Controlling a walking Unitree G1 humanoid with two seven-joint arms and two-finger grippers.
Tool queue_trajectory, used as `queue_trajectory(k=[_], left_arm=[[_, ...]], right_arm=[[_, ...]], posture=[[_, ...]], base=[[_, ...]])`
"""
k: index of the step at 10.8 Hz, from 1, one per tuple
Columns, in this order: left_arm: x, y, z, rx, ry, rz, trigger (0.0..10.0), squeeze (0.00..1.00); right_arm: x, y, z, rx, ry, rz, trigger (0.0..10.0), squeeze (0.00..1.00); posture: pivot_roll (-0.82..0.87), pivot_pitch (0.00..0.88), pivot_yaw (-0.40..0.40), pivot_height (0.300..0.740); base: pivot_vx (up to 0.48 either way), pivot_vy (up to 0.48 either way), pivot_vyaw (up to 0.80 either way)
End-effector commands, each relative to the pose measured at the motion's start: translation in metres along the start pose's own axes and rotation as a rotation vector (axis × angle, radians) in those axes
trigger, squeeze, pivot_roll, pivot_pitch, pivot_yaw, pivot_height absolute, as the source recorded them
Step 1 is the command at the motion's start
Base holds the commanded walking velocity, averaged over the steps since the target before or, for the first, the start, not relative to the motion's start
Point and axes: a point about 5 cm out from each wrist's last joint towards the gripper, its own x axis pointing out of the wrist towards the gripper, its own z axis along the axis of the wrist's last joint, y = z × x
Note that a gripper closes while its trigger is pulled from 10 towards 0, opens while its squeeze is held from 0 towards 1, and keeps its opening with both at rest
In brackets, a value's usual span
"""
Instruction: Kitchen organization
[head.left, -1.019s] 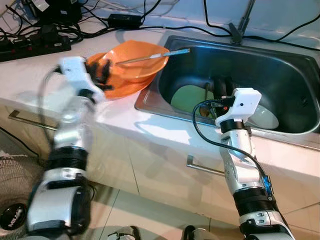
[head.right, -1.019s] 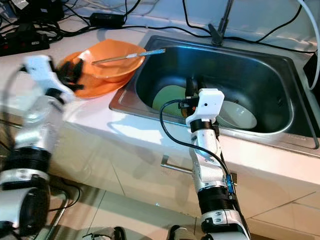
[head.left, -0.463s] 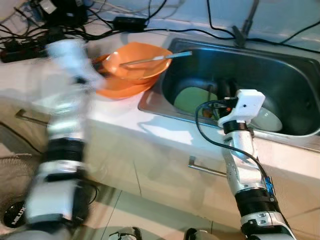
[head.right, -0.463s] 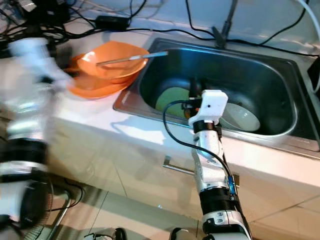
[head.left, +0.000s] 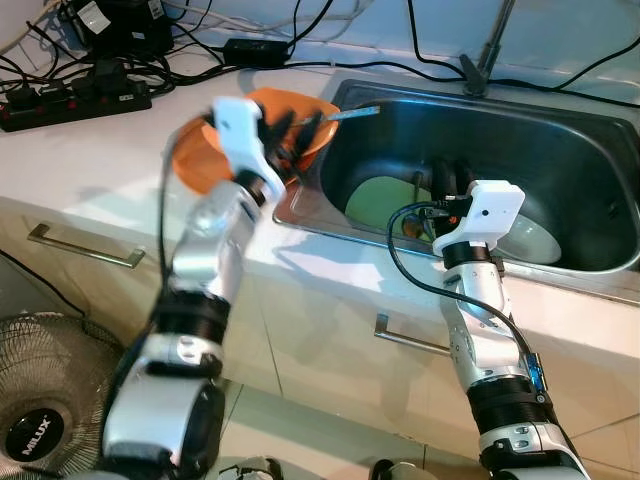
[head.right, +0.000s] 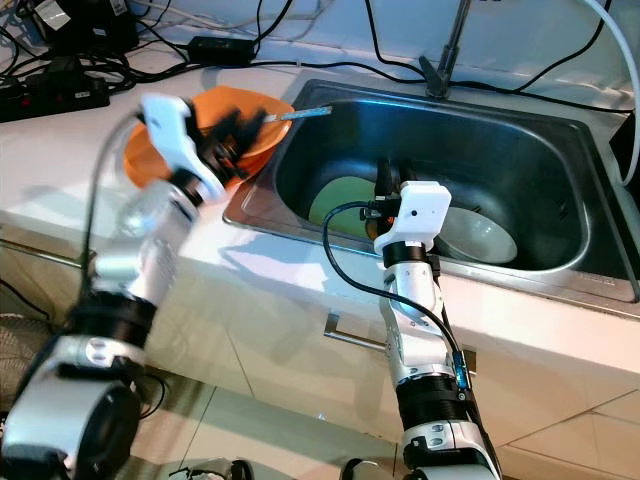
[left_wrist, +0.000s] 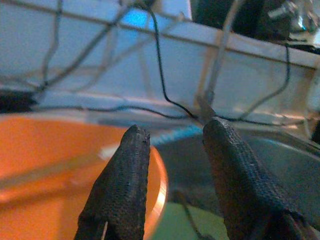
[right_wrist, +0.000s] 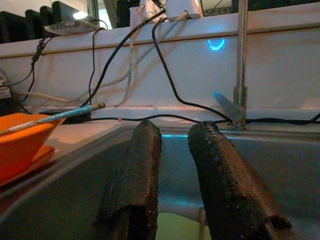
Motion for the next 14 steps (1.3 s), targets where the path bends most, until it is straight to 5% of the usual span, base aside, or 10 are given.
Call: queue_trajectory(k=[1, 4, 10, 14], left_arm=[[0.002, -0.009, -0.002, 0.012, 0.019, -0.055, 10.0, 0.0], [-0.002, -0.024, -0.016, 0.026, 0.087, -0.143, 10.0, 0.0], [-0.011, 0.017, -0.014, 0.076, 0.133, 0.088, 10.0, 0.0], [-0.018, 0.023, -0.011, 0.091, 0.129, 0.121, 10.0, 0.0]], right_arm=[[-0.008, -0.005, -0.013, -0.003, 0.063, -0.024, 10.0, 0.0], [-0.008, -0.006, -0.014, -0.003, 0.065, -0.031, 10.0, 0.0], [-0.007, -0.006, -0.014, -0.002, 0.069, -0.027, 10.0, 0.0], [-0.009, -0.004, -0.016, 0.001, 0.071, -0.021, 10.0, 0.0]], posture=[[0.05, 0.049, 0.059, 0.74], [0.05, 0.054, 0.059, 0.74], [0.06, 0.063, 0.058, 0.74], [0.06, 0.035, 0.064, 0.74]], base=[[0.0, 0.0, 0.0], [0.0, 0.0, 0.0], [0.0, 0.0, 0.0], [0.0, 0.0, 0.0]])
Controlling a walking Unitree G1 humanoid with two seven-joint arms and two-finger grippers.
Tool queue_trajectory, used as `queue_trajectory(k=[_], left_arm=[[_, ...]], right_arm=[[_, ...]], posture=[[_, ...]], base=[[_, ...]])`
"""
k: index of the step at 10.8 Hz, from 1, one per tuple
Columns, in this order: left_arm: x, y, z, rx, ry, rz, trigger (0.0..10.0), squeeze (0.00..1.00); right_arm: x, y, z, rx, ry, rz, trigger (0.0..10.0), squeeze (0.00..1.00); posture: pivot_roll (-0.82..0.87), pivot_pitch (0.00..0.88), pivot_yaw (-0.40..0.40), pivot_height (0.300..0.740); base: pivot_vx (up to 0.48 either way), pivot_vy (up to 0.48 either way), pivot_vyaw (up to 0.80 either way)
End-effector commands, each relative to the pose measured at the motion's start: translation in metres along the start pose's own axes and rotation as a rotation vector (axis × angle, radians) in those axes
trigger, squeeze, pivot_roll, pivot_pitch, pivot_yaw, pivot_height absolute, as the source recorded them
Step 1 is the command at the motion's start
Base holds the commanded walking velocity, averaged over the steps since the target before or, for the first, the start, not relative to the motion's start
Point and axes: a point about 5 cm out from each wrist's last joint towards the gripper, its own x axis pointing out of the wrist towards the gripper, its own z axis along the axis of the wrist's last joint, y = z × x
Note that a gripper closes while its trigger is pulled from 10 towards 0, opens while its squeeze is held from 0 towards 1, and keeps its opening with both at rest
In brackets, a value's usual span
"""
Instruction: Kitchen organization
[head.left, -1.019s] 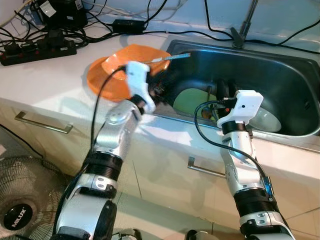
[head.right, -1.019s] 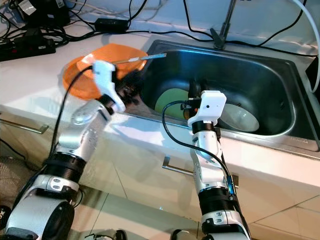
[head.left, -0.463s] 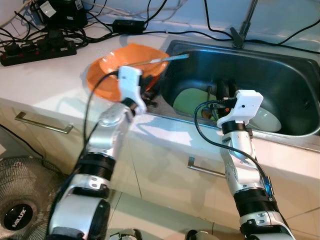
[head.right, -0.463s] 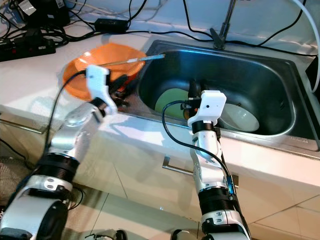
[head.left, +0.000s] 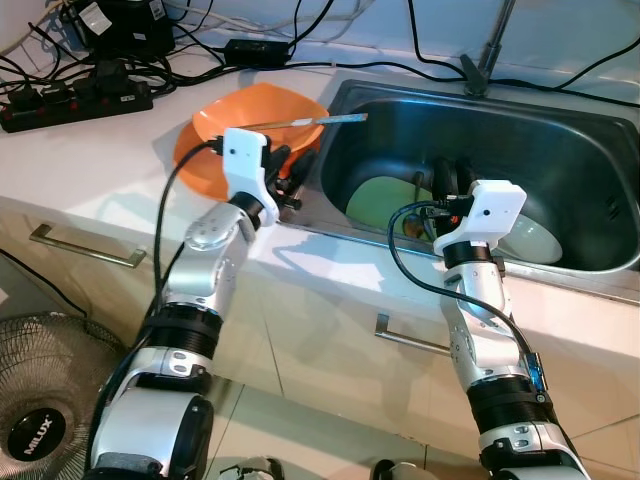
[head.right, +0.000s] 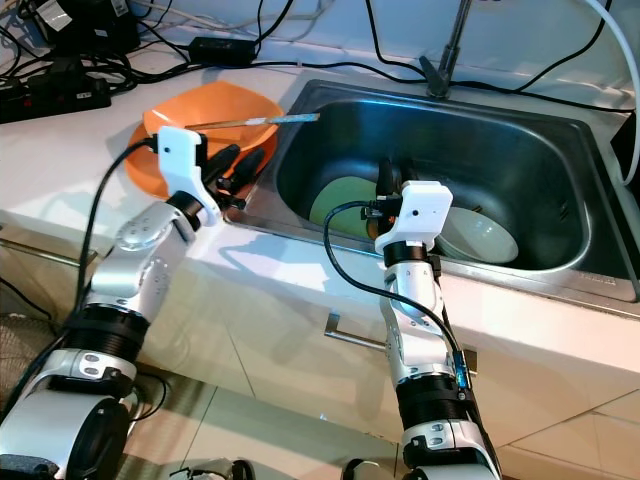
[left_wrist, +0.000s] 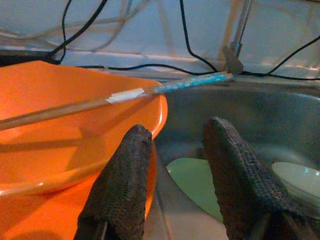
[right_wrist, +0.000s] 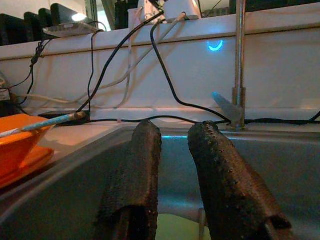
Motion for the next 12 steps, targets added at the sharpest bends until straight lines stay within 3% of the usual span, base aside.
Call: queue_trajectory(k=[1, 12], left_arm=[[-0.004, 0.004, 0.003, 0.013, -0.001, 0.019, 10.0, 0.0], [-0.034, 0.054, 0.008, 0.009, 0.002, 0.309, 10.0, 0.0]], right_arm=[[-0.01, -0.004, -0.016, 0.0, 0.077, -0.018, 10.0, 0.0], [-0.007, -0.004, -0.017, -0.001, 0.083, -0.012, 10.0, 0.0]], posture=[[0.06, 0.034, 0.063, 0.74], [0.08, 0.058, 0.053, 0.74]], base=[[0.0, 0.0, 0.0], [0.0, 0.0, 0.0]])
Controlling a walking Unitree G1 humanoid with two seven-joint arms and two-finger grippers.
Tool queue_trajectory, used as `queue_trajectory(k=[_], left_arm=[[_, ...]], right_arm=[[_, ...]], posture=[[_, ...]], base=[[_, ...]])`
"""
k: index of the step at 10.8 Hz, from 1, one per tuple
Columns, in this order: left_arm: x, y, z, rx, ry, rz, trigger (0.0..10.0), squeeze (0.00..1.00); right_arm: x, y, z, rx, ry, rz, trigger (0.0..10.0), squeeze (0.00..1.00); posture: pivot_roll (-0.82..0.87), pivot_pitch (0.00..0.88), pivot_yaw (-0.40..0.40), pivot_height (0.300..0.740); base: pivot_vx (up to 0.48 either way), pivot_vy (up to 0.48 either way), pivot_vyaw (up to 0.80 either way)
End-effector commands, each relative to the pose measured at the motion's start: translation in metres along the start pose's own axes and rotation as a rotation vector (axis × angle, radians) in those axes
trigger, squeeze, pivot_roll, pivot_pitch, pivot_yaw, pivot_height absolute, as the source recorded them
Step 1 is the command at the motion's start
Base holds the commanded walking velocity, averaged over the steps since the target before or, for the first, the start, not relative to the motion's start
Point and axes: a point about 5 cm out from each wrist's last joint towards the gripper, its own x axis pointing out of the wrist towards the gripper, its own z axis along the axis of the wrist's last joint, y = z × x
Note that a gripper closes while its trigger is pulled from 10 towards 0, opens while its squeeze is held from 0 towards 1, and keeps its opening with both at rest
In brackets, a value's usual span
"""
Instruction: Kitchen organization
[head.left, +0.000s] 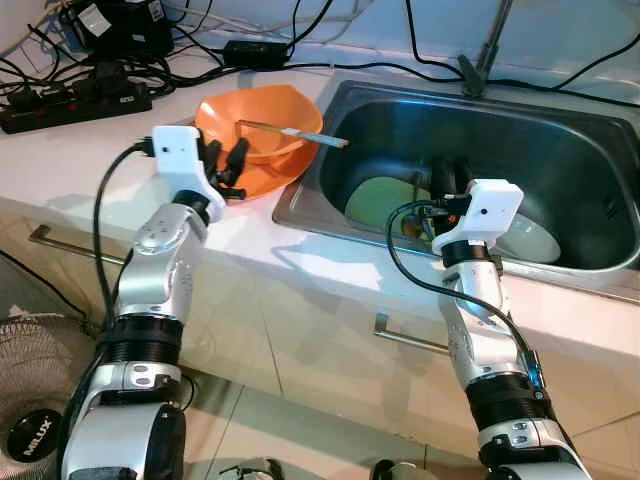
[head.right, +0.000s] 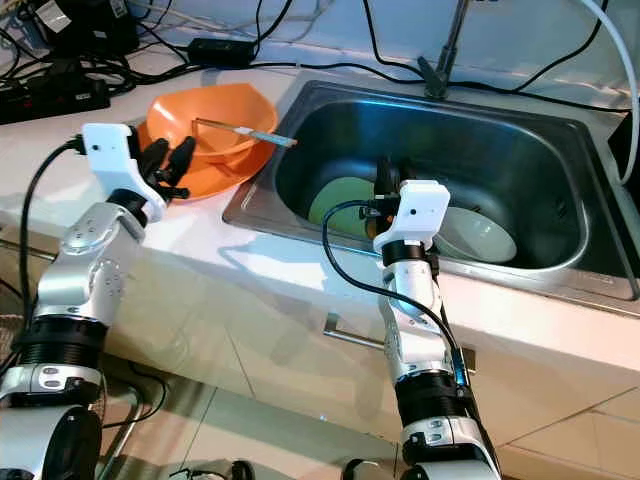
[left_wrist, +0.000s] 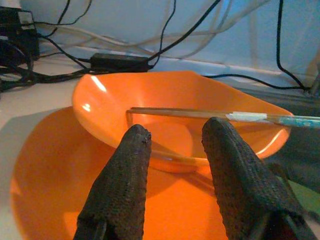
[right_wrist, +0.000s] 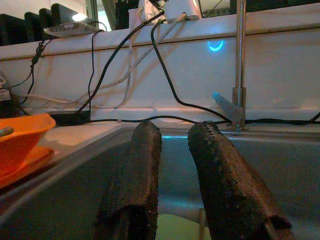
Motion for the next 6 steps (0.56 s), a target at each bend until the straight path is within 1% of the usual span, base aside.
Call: queue_trajectory(k=[1, 2, 3, 4, 5, 6], left_arm=[[-0.001, 0.001, 0.002, 0.014, -0.005, 0.006, 10.0, 0.0], [0.001, -0.017, 0.014, 0.095, -0.06, -0.095, 10.0, 0.0], [0.003, -0.035, 0.024, 0.222, -0.104, -0.192, 10.0, 0.0], [0.006, -0.061, 0.027, 0.422, -0.136, -0.312, 10.0, 0.0], [0.008, -0.073, 0.024, 0.48, -0.143, -0.366, 10.0, 0.0], [0.011, -0.083, 0.019, 0.567, -0.133, -0.404, 10.0, 1.0]], right_arm=[[-0.008, -0.005, -0.015, -0.001, 0.077, -0.019, 10.0, 0.0], [-0.008, -0.006, -0.015, -0.001, 0.076, -0.02, 10.0, 0.0], [-0.008, -0.006, -0.015, -0.001, 0.076, -0.021, 10.0, 0.0], [-0.007, -0.006, -0.015, -0.001, 0.075, -0.024, 10.0, 0.0], [-0.007, -0.006, -0.015, -0.001, 0.074, -0.027, 10.0, 0.0], [-0.007, -0.006, -0.015, -0.001, 0.072, -0.031, 10.0, 0.0]], posture=[[0.08, 0.058, 0.052, 0.74], [0.08, 0.058, 0.053, 0.74], [0.08, 0.057, 0.053, 0.74], [0.07, 0.056, 0.056, 0.74], [0.07, 0.055, 0.058, 0.74], [0.06, 0.053, 0.061, 0.74]], base=[[0.0, 0.0, 0.0], [0.0, 0.0, 0.0], [0.0, 0.0, 0.0], [0.0, 0.0, 0.0], [0.0, 0.0, 0.0], [0.0, 0.0, 0.0]])
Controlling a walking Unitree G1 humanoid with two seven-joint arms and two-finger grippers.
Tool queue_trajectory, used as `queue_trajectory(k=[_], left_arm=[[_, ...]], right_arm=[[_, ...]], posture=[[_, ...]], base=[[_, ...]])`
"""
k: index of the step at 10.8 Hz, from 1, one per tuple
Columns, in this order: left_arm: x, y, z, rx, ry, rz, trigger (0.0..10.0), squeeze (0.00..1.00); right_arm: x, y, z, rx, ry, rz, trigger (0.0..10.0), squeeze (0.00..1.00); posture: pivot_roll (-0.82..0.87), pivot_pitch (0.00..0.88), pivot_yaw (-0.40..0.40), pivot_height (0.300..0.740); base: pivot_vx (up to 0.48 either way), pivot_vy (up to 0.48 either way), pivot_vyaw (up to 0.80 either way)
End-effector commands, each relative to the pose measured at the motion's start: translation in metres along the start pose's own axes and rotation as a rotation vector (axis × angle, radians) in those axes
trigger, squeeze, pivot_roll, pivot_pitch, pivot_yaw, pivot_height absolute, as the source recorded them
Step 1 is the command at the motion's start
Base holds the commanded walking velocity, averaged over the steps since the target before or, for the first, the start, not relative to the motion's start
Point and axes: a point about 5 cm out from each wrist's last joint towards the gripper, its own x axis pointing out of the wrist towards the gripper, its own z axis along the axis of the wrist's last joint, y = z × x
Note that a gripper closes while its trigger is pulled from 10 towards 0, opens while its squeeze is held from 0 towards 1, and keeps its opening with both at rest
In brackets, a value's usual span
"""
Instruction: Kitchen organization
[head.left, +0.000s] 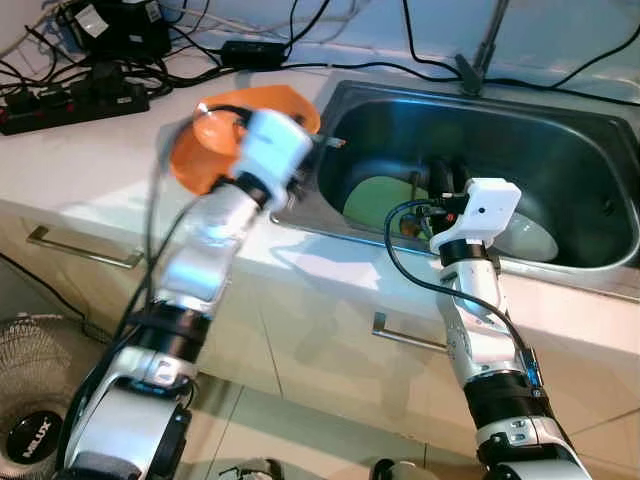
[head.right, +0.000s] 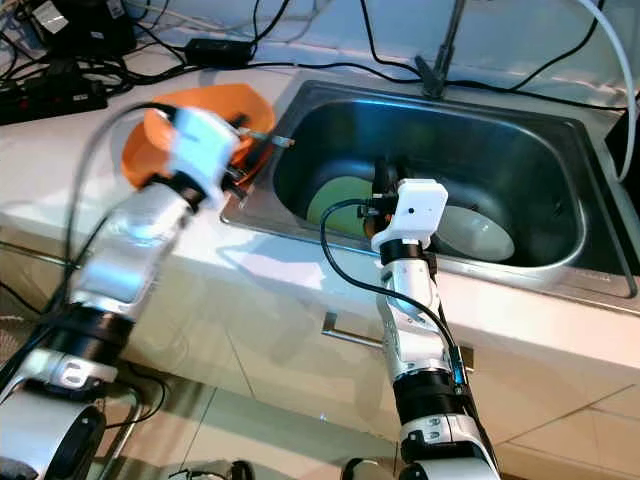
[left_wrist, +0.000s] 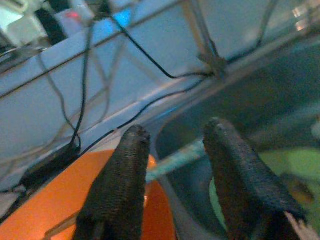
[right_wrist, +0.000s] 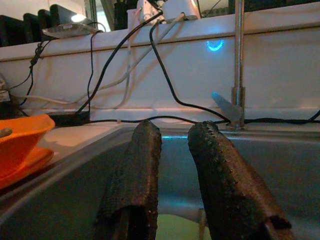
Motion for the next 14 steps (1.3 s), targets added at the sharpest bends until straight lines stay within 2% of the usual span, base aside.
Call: queue_trajectory(k=[1, 3, 5, 6, 7, 9, 11, 14], left_arm=[[0.005, -0.006, 0.002, 0.1, 0.005, -0.057, 10.0, 1.0], [0.011, -0.012, 0.002, 0.26, 0.016, -0.104, 10.0, 1.0], [0.021, -0.009, 0.007, 0.338, 0.023, -0.088, 10.0, 1.0], [0.025, -0.008, 0.011, 0.392, 0.007, -0.071, 10.0, 0.42], [0.028, -0.009, 0.012, 0.411, 0.006, -0.062, 10.0, 0.0], [0.036, -0.009, 0.006, 0.438, 0.044, -0.059, 10.0, 0.0], [0.04, -0.015, 0.0, 0.428, 0.067, -0.077, 10.0, 0.0], [0.048, -0.012, 0.003, 0.492, 0.062, -0.015, 10.0, 0.0]], right_arm=[[-0.008, -0.009, -0.014, -0.006, 0.071, -0.037, 10.0, 0.0], [-0.008, -0.009, -0.015, -0.004, 0.07, -0.04, 10.0, 0.0], [-0.008, -0.009, -0.015, -0.003, 0.07, -0.041, 10.0, 0.0], [-0.008, -0.009, -0.015, -0.003, 0.069, -0.042, 10.0, 0.0], [-0.007, -0.009, -0.014, -0.002, 0.069, -0.042, 10.0, 0.0], [-0.007, -0.009, -0.014, -0.003, 0.069, -0.043, 10.0, 0.0], [-0.011, -0.008, -0.015, -0.002, 0.068, -0.041, 10.0, 0.0], [-0.019, -0.005, -0.017, 0.004, 0.07, -0.037, 10.0, 0.0]], posture=[[0.06, 0.053, 0.063, 0.74], [0.06, 0.055, 0.063, 0.74], [0.06, 0.057, 0.061, 0.74], [0.06, 0.059, 0.061, 0.74], [0.06, 0.067, 0.061, 0.74], [0.06, 0.065, 0.061, 0.74], [0.05, 0.05, 0.072, 0.74], [0.03, 0.042, 0.086, 0.74]], base=[[0.0, 0.0, 0.0], [0.0, 0.0, 0.0], [0.0, 0.0, 0.0], [0.0, 0.0, 0.0], [0.0, 0.0, 0.0], [0.0, 0.0, 0.0], [0.0, 0.0, 0.0], [0.0, 0.0, 0.0]])
